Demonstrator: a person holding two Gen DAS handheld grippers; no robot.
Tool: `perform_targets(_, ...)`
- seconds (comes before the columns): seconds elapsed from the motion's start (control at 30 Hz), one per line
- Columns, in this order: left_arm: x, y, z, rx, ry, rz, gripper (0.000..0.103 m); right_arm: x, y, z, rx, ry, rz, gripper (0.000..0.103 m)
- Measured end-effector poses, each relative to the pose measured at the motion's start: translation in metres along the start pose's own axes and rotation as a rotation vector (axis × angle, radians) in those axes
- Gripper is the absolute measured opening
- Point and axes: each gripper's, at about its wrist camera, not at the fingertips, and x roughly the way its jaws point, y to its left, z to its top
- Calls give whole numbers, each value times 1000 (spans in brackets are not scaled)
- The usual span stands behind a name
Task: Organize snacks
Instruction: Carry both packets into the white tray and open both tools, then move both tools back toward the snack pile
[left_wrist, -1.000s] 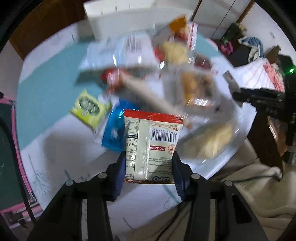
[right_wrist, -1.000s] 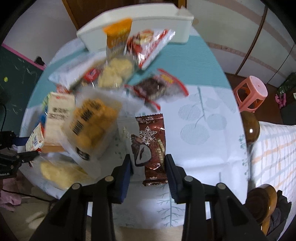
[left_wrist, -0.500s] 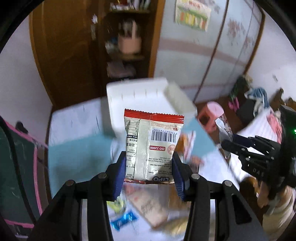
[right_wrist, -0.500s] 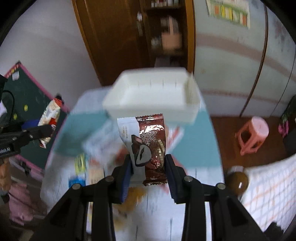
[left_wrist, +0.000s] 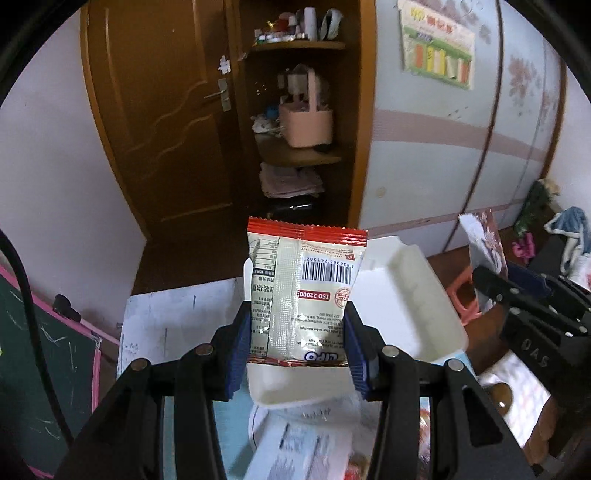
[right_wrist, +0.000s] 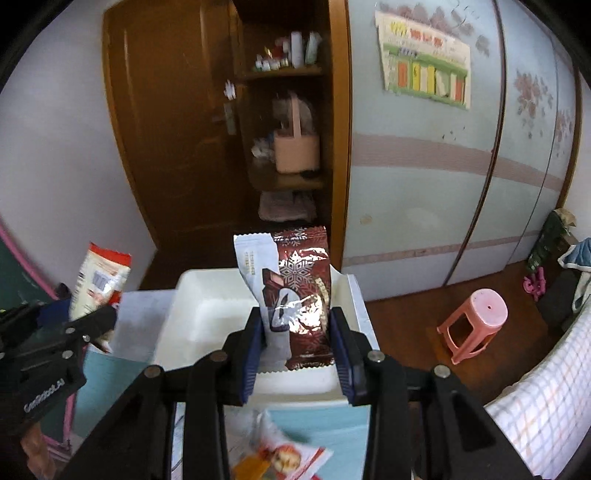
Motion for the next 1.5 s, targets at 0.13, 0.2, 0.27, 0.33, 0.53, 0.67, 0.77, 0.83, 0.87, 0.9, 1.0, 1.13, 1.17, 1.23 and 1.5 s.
perform_targets(0.13, 35, 0, 1, -19, 23, 7, 58, 53, 4, -1, -33, 106, 18, 36)
perform_targets(0.2, 51, 2, -4, -41, 59, -10, 101, 70, 5, -6, -45, 145, 45, 38)
perform_targets(0.27, 57, 5, -10, -68, 47, -1, 102, 76, 5, -13, -31, 165, 94, 43)
perform_targets(0.33, 58, 7, -15, -74, 55, -7, 102, 76, 2, -18, -23, 166, 120, 54)
perform_targets(0.53, 51, 8, -30, -47, 52, -4, 102, 71, 6, -24, -26, 178, 125, 69)
perform_targets(0.67, 33, 13, -38, -64, 42, -29, 101, 55, 6, -28, -4, 170, 133, 69)
perform_targets(0.77, 14, 14, -44, -60, 28, -33, 101, 39, 7, -32, -4, 168, 133, 69)
perform_targets(0.83, -1, 14, -48, -51, 15, -37, 101, 27, 8, -35, -6, 160, 131, 69)
perform_targets(0.87, -10, 13, -50, -45, 5, -39, 101, 18, 10, -37, -10, 151, 129, 69)
perform_targets(0.9, -18, 13, -52, -41, -4, -38, 101, 9, 11, -39, -17, 141, 130, 69)
perform_targets(1.0, -44, 11, -57, -29, -38, -43, 101, -16, 17, -43, -38, 110, 124, 69)
perform_targets(1.13, -72, 11, -65, -20, -72, -29, 101, -53, 27, -49, -87, 58, 79, 69)
perform_targets(1.17, -80, 11, -67, -18, -85, -18, 101, -61, 29, -51, -98, 44, 71, 69)
perform_targets(1.23, -91, 12, -73, -14, -107, -1, 101, -78, 32, -57, -118, 18, 62, 69)
perform_targets(1.5, -128, 24, -104, -41, -125, -38, 101, -130, 39, -88, -152, -74, 47, 69)
